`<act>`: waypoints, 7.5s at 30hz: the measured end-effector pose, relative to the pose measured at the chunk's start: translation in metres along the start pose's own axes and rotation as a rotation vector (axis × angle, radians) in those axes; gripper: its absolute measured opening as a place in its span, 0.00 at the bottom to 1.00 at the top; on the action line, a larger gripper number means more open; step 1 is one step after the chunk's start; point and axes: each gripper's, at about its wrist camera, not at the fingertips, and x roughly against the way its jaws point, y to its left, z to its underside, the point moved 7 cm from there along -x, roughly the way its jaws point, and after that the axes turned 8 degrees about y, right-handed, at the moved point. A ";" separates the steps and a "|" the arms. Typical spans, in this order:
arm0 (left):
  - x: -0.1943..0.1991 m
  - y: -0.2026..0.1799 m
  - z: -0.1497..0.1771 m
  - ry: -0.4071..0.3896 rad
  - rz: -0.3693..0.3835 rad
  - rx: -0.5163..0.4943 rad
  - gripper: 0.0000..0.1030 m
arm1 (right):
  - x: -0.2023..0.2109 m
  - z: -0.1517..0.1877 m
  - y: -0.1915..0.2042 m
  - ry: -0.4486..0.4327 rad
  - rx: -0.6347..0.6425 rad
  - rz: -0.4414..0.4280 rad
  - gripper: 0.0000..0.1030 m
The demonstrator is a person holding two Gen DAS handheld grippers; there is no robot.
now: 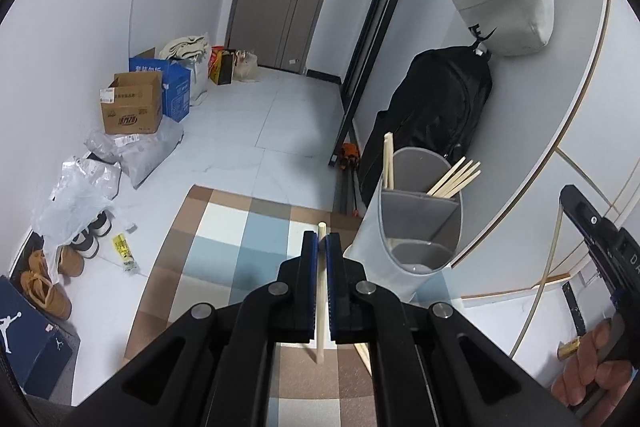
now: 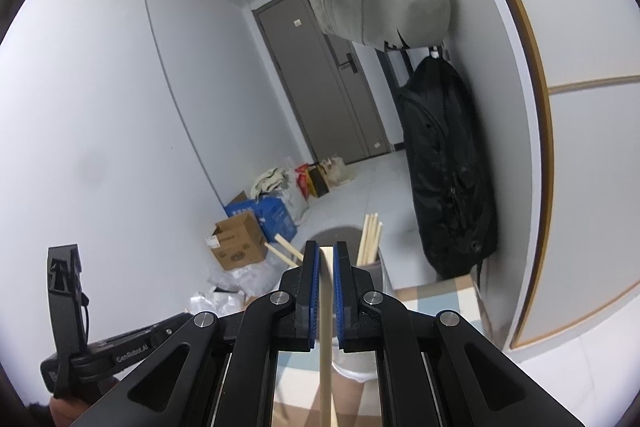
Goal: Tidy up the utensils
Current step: 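Close the left gripper on a chopstick and lift both chopsticks toward the holder, then open both grippers above the white holder to drop the chopsticks in, then lower both open grippers to the last chopsticks on the mat, then close the right gripper on a chopstick while the left gripper grasps the last one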
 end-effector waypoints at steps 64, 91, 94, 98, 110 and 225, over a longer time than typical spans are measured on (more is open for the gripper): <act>-0.034 -0.075 -0.120 -0.078 0.162 -0.175 0.00 | -0.133 -0.114 0.002 -0.202 0.122 0.056 0.06; -0.053 -0.093 -0.099 0.042 0.281 -0.254 0.00 | -0.122 -0.066 -0.017 -0.029 0.151 -0.046 0.08; -0.061 -0.089 -0.093 0.096 0.290 -0.235 0.00 | -0.121 -0.063 -0.023 0.002 0.111 -0.054 0.10; -0.058 -0.080 -0.093 0.143 0.357 -0.164 0.00 | -0.112 -0.066 -0.033 0.018 0.034 -0.103 0.31; -0.021 -0.078 -0.089 0.094 0.300 -0.173 0.48 | -0.045 -0.068 -0.059 -0.026 -0.088 -0.058 0.61; -0.039 0.053 0.081 0.273 -0.094 0.056 0.88 | -0.134 0.192 -0.003 0.871 0.321 0.159 0.18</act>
